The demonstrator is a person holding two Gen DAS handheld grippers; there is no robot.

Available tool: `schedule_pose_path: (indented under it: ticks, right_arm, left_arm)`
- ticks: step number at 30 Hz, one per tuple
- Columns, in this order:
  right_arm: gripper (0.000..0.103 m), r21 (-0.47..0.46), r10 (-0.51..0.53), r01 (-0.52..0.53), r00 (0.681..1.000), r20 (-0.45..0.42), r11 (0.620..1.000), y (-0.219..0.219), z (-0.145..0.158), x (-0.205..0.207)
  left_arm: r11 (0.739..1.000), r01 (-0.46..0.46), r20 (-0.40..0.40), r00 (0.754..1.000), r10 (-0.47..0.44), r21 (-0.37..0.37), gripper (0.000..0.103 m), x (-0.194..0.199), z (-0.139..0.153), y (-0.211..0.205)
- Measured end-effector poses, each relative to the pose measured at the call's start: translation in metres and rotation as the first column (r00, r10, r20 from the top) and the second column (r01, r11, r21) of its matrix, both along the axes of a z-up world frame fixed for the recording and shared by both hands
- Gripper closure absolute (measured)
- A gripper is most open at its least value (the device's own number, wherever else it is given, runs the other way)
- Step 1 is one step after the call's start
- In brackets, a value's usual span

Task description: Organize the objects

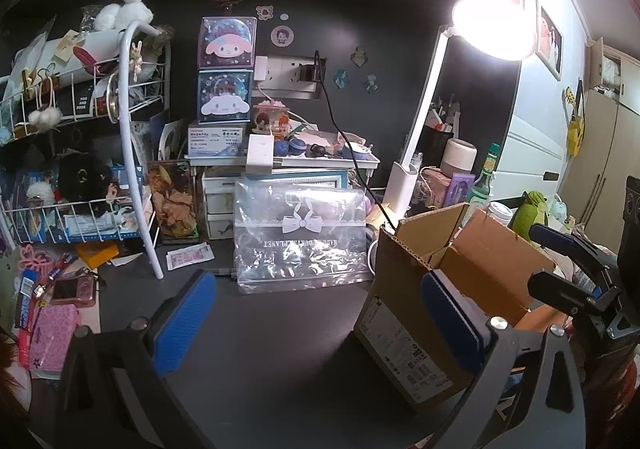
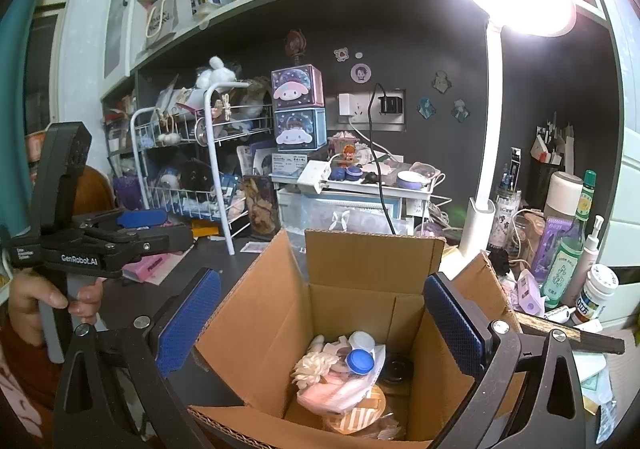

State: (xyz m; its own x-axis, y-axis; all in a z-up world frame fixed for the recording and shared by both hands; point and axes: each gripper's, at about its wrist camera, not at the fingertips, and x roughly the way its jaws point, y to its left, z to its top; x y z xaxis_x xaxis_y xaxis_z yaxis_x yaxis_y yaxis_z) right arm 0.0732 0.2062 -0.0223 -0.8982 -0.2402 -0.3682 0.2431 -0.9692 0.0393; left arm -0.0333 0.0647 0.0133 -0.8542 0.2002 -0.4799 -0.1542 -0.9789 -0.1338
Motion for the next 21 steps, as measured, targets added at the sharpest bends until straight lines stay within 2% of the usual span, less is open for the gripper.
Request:
schedule_pose_path:
  ticks: [21]
  right_arm:
    - [0.001,-0.002,-0.003,0.003,1.000,0.003,1.000,-0.0026,-0.0006,0.0010]
  left_arm:
    - [1.000,-0.007,0.001,1.000,0.007,-0.002,0.001,0.0000,-0.0013,-0.0021]
